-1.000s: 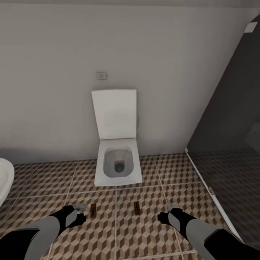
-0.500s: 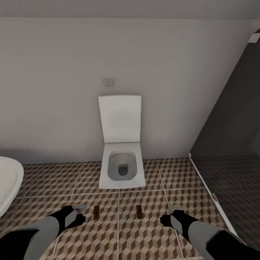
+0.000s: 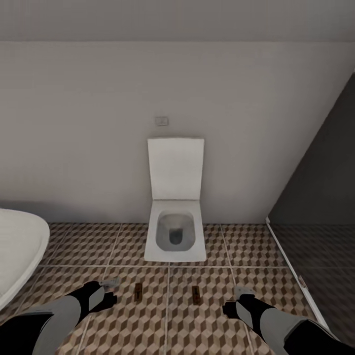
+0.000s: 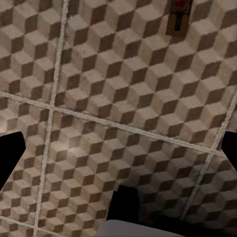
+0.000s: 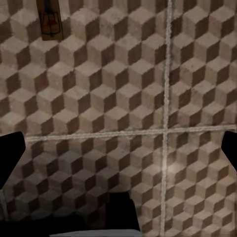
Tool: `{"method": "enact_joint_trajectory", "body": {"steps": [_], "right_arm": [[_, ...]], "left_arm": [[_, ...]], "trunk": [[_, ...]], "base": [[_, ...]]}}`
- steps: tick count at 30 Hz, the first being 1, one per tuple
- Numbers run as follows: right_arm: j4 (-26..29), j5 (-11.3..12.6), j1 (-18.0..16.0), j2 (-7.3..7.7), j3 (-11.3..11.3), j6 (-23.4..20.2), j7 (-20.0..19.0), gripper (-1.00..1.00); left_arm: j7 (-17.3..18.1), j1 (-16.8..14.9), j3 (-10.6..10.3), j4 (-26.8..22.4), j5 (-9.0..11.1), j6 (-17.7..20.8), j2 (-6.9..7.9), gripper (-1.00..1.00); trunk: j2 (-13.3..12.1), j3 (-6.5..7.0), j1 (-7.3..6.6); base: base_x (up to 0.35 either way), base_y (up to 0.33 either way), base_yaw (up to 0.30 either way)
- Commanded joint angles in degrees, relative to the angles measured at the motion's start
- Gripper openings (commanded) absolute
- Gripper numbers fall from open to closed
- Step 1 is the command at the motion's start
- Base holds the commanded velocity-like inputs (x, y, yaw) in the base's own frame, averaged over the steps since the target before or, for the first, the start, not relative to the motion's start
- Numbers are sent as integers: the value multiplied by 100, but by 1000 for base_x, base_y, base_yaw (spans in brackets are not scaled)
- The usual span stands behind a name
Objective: Take the four mousetraps from the cabinet in the bathroom and place them on the bathroom floor. Make sure all four end up on the same floor surface, and ensure that at least two of them are either under or directly next to the same bathroom sink.
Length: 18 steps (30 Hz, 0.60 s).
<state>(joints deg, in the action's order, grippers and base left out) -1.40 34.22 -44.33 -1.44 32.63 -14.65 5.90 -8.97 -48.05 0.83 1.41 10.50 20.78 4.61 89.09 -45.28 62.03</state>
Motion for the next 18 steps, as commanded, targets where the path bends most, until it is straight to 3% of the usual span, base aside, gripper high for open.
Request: {"method": "enact_joint_trajectory", "body": {"steps": [1,18], "right_arm": [[-11,50,46,1,51,-13,12,100],[-31,50,488,220,60,-11,0,100]], "left_arm": [[-25,-5,5,12,56,5,-1,100],[-23,144,5,132,81,-3,-5,100]], "trunk": [[-39,23,-23],[-721,461,-396]], "base": [[0,0,153],[0,0,169]]}}
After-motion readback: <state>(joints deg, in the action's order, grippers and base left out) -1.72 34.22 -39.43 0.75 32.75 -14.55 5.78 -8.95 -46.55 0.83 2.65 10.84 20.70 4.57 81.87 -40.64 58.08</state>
